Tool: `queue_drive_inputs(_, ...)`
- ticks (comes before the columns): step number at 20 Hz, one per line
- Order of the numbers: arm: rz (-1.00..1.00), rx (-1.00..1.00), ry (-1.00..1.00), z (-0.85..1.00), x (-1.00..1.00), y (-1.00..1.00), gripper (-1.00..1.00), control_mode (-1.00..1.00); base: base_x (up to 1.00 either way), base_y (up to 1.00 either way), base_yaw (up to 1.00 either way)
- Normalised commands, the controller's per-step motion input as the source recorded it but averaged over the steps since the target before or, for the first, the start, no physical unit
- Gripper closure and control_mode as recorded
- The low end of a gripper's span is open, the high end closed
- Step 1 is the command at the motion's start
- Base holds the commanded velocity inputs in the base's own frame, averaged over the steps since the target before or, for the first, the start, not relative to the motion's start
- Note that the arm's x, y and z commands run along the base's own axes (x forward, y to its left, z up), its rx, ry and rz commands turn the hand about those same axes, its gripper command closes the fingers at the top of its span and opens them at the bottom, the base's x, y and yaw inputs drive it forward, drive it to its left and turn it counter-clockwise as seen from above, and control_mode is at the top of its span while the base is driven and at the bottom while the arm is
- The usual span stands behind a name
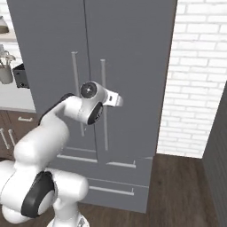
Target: Take the strawberry from the fridge and place it on top of the pancake, located on the dining counter.
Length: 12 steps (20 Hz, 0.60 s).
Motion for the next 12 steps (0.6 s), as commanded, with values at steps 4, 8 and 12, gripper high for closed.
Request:
queue_drive_inputs(4,0.00,0.05,0.01,0.00,-1.00,-0.85,1.00,-1.00,0.00,0.00,0.00)
queue_drive_inputs(8,0.00,0.08,0.00,0.00,-1.00,-0.89,1.00,-1.00,0.00,0.00,0.00)
queue_drive_inputs(12,0.00,0.08,0.00,0.00,-0.67,-0.76,1.00,-1.00,0.00,0.00,0.00)
